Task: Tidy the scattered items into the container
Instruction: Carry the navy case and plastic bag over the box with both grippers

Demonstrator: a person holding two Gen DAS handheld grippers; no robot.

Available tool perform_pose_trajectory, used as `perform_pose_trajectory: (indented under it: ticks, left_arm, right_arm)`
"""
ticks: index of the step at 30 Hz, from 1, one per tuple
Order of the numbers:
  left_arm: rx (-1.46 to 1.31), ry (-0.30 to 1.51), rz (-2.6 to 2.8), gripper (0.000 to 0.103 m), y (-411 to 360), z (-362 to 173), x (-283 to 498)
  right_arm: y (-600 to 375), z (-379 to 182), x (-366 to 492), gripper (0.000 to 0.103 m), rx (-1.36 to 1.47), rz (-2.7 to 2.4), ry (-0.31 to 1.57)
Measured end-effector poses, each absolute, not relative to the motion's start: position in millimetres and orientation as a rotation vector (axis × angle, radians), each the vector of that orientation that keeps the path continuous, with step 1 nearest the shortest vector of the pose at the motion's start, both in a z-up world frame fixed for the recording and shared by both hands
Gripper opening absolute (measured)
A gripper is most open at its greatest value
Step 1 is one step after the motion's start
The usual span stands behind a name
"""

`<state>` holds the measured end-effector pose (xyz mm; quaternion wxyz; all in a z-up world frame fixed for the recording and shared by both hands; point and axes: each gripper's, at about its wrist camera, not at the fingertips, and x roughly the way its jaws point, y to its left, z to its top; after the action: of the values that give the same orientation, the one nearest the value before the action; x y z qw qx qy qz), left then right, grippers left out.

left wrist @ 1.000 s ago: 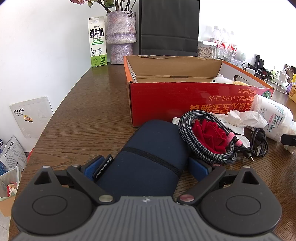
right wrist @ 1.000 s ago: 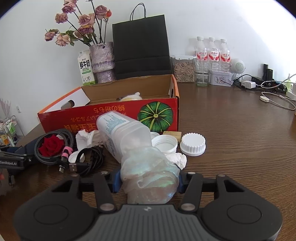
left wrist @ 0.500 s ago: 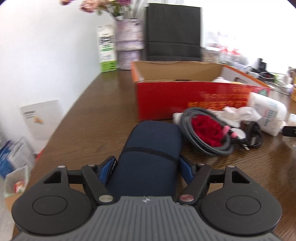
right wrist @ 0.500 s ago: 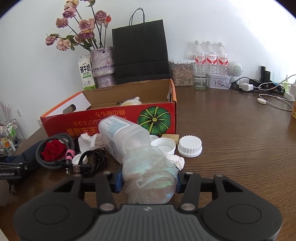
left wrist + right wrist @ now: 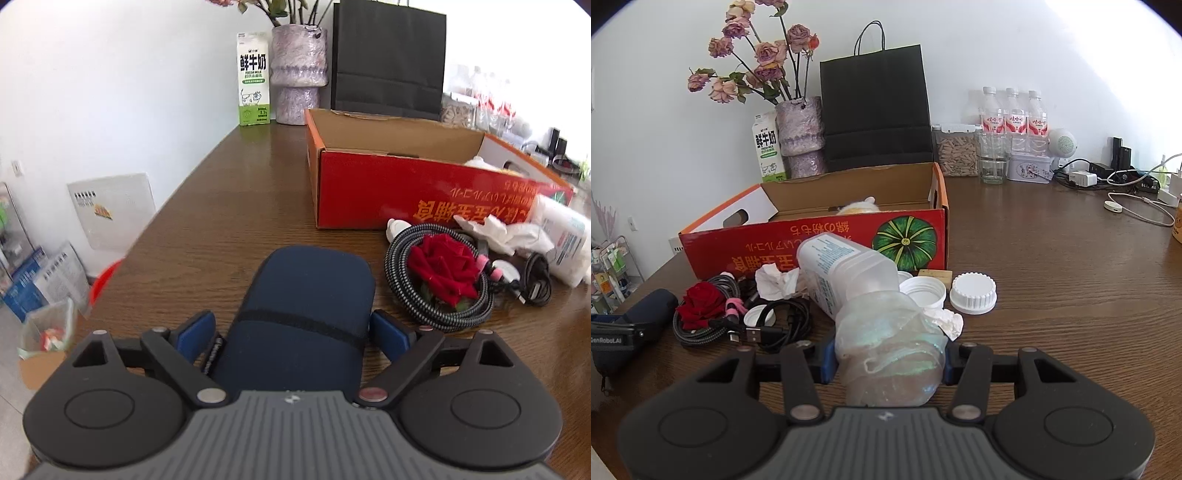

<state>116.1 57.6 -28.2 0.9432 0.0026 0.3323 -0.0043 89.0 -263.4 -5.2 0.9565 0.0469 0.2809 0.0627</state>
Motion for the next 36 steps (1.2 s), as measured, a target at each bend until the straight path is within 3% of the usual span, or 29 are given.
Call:
perform_pose_trajectory:
  ticks: [3, 7, 36]
  left_arm:
    - [0.011, 0.662, -0.015, 0.075, 56.4, -26.3, 112.7]
    - [-0.005, 0.647, -0.011, 0.069, 56.0, -24.4, 108.5]
    - [-0.072, 0.347, -0.071, 0.067, 26.5, 55.1, 86.1]
  right_arm:
    - [-264.5, -4.6, 87.4, 0.048, 0.096, 0.124, 0.567]
    - [-265.5, -4.3, 85.9, 0.048, 0.101, 0.127, 0.562]
    - [-251.7, 37.4, 86.9, 0.048, 0.101, 0.175, 0.408]
